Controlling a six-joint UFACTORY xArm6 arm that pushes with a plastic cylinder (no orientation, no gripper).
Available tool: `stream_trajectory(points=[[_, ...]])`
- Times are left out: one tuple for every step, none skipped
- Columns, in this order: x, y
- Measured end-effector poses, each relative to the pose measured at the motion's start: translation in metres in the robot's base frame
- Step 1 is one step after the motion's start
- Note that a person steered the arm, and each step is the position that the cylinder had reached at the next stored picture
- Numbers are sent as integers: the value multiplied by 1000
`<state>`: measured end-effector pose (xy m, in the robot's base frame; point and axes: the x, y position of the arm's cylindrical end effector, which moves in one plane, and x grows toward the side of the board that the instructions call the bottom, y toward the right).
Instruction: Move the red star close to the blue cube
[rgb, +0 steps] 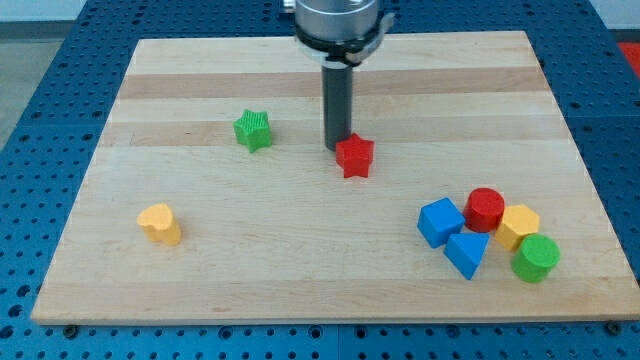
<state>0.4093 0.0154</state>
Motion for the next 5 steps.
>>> stream_trajectory(points=[[0,19],[3,18],[3,-1],[5,-5],[19,2]])
